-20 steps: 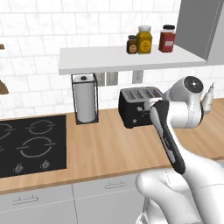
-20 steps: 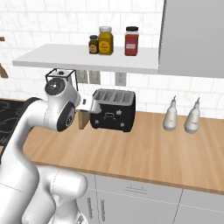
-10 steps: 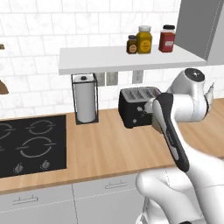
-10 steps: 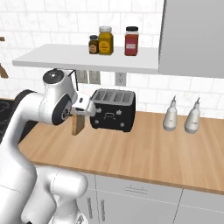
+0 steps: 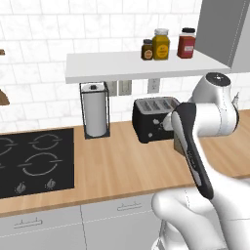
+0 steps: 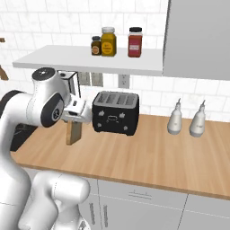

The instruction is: Start the toaster. Once the lever pops up, take the bread to the plate on the dining counter.

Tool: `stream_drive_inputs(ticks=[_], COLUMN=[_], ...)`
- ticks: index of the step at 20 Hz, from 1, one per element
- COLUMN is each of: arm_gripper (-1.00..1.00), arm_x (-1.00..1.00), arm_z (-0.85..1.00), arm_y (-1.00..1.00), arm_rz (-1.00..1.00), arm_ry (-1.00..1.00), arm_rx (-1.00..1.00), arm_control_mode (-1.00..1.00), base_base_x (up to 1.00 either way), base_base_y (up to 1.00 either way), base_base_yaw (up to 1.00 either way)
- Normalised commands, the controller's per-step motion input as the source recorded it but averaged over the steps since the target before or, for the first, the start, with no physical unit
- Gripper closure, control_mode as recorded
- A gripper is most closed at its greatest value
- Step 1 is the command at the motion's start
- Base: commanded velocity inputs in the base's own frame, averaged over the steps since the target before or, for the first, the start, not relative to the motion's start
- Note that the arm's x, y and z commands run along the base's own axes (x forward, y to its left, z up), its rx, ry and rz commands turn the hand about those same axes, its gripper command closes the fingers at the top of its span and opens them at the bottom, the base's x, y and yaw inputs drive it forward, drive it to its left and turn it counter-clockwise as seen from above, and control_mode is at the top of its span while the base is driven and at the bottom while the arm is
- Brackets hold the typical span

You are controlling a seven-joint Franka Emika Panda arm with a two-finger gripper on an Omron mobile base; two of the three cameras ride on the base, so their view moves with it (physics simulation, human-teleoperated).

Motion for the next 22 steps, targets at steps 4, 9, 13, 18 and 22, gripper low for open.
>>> stream_drive_inputs(ticks=[4,9,13,18,22], arm_gripper=[1.0,1.0,1.0,1.0,1.0], arm_x=[-0.08,0.0,0.0,-0.15,0.0], arm_z=[-0.02,0.0,0.0,0.0,0.0], arm_y=[0.0,0.0,0.0,-0.02,0.0], arm_rz=[0.0,0.0,0.0,0.0,0.0], arm_ry=[0.0,0.0,0.0,0.0,0.0], arm_rx=[0.0,0.0,0.0,0.0,0.0], arm_control_mode=[-1.0,-1.0,-1.0,1.0,1.0], base_base_x=[0.0,0.0,0.0,-0.1,-0.78], base_base_y=[0.0,0.0,0.0,-0.03,-0.38], base_base_yaw=[0.0,0.0,0.0,-0.01,-0.26])
